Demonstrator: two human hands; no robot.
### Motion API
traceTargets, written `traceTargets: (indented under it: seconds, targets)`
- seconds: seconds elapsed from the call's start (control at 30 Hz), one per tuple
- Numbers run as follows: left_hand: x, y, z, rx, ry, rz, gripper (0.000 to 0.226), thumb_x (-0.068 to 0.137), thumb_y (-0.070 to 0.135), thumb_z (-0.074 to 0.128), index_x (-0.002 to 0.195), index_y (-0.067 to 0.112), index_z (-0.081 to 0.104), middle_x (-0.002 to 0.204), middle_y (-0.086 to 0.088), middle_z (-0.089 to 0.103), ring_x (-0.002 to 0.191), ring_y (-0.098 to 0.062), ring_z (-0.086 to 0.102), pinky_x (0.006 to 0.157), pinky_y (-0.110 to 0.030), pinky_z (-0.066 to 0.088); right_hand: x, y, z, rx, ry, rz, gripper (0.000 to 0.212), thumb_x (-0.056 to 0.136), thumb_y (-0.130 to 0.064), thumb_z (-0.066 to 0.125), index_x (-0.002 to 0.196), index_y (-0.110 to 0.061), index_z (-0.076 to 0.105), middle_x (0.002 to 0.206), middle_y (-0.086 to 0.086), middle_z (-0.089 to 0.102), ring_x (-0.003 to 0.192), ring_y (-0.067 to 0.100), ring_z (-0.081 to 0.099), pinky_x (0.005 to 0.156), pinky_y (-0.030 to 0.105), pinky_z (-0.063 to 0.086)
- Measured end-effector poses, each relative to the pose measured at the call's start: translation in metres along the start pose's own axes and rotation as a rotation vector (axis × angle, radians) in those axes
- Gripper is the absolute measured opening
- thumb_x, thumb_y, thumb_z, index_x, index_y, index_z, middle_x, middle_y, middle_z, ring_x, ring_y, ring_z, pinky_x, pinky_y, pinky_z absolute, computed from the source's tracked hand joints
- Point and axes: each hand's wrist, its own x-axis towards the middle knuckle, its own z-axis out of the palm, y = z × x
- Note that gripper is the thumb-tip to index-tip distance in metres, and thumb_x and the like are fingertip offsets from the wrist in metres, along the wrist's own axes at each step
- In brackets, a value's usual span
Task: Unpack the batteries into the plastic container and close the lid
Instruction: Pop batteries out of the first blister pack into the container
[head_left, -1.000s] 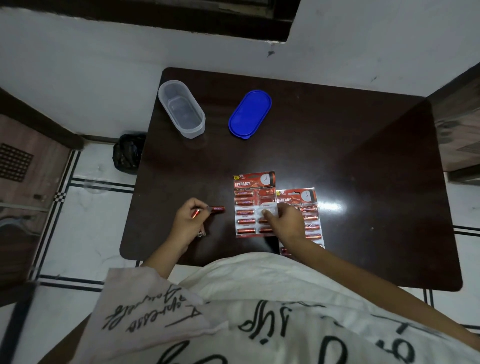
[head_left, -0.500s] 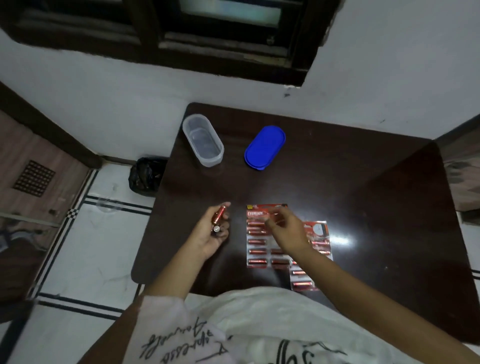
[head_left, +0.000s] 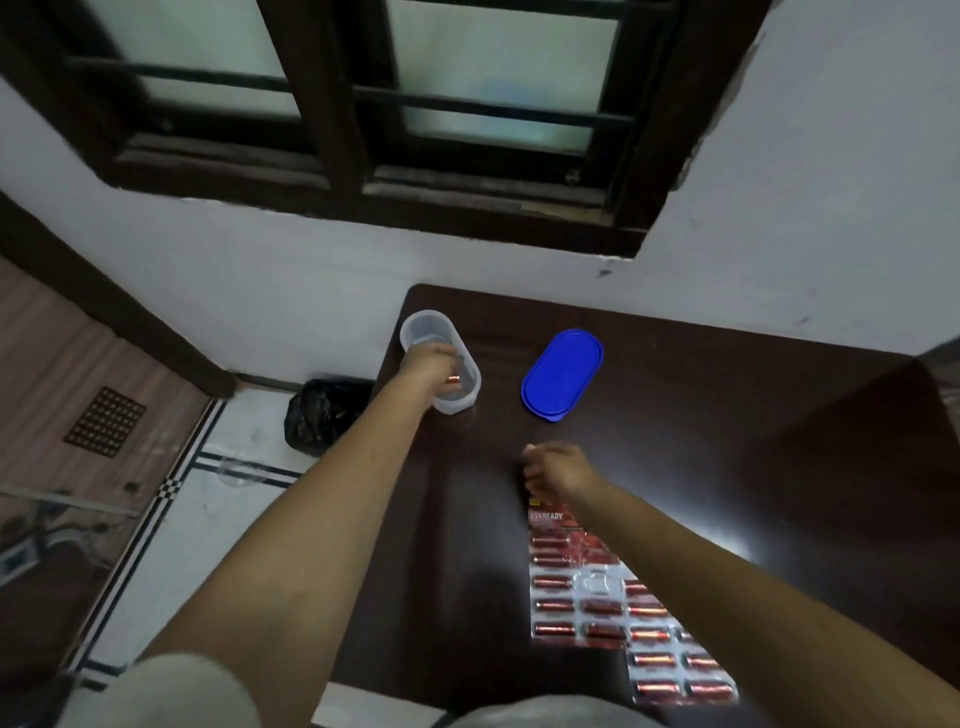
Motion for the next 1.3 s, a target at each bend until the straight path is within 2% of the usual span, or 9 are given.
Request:
traceTargets:
  seconds: [0.13, 0.3, 0.53, 0.67, 0.77, 0.87, 0.97, 1.13, 1.3]
  targets:
    - [0.040, 0.003, 0.002, 0.520, 0.039, -0.042, 0.034, 0.097, 0.013, 0.050, 0.128, 0.008, 0.061, 0.130, -0.016, 0.060, 0.113, -0.037, 0.060, 0.095, -0.045, 0.052, 0.011, 0.022, -0.021, -0.014, 0.070, 0.037, 0.013, 0.098, -0.013, 0.057, 0.088, -0.005, 0.060, 0.077, 0.013, 0.059, 0.064, 0.023, 0.055, 0.060, 0.033, 0.049]
    - [0.048, -0.004, 0.008, 0.944, 0.042, 0.097, 0.037, 0.095, 0.022, 0.053, 0.130, 0.011, 0.059, 0.134, -0.010, 0.058, 0.122, -0.032, 0.054, 0.097, -0.038, 0.043, 0.009, 0.037, -0.043, -0.029, 0.091, 0.021, 0.016, 0.096, -0.011, 0.058, 0.082, -0.006, 0.064, 0.076, 0.015, 0.062, 0.068, 0.026, 0.057, 0.063, 0.034, 0.048]
    - [0.016, -0.006, 0.015, 1.068, 0.087, 0.257, 0.024, 0.091, 0.023, 0.055, 0.108, 0.013, 0.069, 0.110, -0.011, 0.068, 0.104, -0.033, 0.063, 0.078, -0.039, 0.050, -0.006, 0.042, -0.057, 0.072, 0.073, -0.093, 0.010, 0.096, -0.004, 0.057, 0.092, -0.005, 0.066, 0.085, 0.013, 0.069, 0.070, 0.025, 0.063, 0.059, 0.030, 0.054]
    - [-0.014, -0.025, 0.007, 1.234, 0.184, 0.476, 0.032, 0.093, 0.039, 0.047, 0.112, 0.022, 0.067, 0.104, -0.007, 0.069, 0.099, -0.031, 0.065, 0.083, -0.038, 0.048, -0.026, 0.061, -0.076, -0.089, 0.157, -0.291, 0.015, 0.094, -0.006, 0.061, 0.091, -0.017, 0.071, 0.094, 0.006, 0.075, 0.089, 0.025, 0.071, 0.080, 0.037, 0.059]
    - [-0.032, -0.044, -0.008, 1.388, 0.207, 0.533, 0.037, 0.081, 0.055, 0.059, 0.098, 0.024, 0.069, 0.099, -0.001, 0.069, 0.101, -0.025, 0.063, 0.104, -0.046, 0.035, -0.050, 0.080, -0.090, -0.211, 0.305, -0.361, 0.014, 0.090, -0.005, 0.066, 0.088, -0.019, 0.069, 0.078, 0.002, 0.069, 0.072, 0.017, 0.065, 0.063, 0.016, 0.051]
    - [-0.041, -0.064, -0.014, 1.537, 0.201, 0.593, 0.038, 0.079, 0.028, 0.068, 0.117, 0.023, 0.061, 0.110, -0.001, 0.065, 0.111, -0.022, 0.057, 0.113, -0.052, 0.022, -0.070, 0.099, -0.100, -0.259, 0.408, -0.317, 0.008, 0.084, -0.008, 0.073, 0.086, -0.013, 0.066, 0.066, 0.002, 0.065, 0.061, 0.017, 0.060, 0.054, 0.015, 0.044]
    - [-0.042, -0.077, -0.006, 1.515, 0.266, 0.739, 0.040, 0.079, 0.005, 0.059, 0.114, 0.022, 0.066, 0.102, -0.003, 0.069, 0.105, -0.027, 0.061, 0.109, -0.052, 0.028, -0.076, 0.120, -0.104, -0.315, 0.401, -0.242, 0.015, 0.079, -0.015, 0.080, 0.083, -0.015, 0.066, 0.068, -0.001, 0.068, 0.062, 0.015, 0.063, 0.061, 0.027, 0.049]
    - [-0.061, -0.082, 0.026, 1.452, 0.229, 0.871, 0.024, 0.077, 0.007, 0.055, 0.092, 0.016, 0.072, 0.088, -0.005, 0.071, 0.091, -0.030, 0.064, 0.089, -0.041, 0.041, -0.078, 0.140, -0.099, -0.363, 0.324, -0.163, 0.028, 0.069, -0.019, 0.089, 0.075, -0.014, 0.062, 0.066, 0.000, 0.065, 0.066, 0.022, 0.063, 0.062, 0.033, 0.051]
    - [-0.083, -0.094, 0.059, 1.386, 0.154, 0.828, 0.024, 0.084, 0.009, 0.055, 0.104, 0.014, 0.068, 0.100, -0.004, 0.069, 0.099, -0.029, 0.062, 0.085, -0.040, 0.042, -0.086, 0.144, -0.092, -0.524, 0.253, -0.114, 0.043, 0.063, -0.031, 0.092, 0.084, -0.020, 0.056, 0.072, -0.009, 0.060, 0.071, 0.013, 0.059, 0.057, 0.022, 0.040]
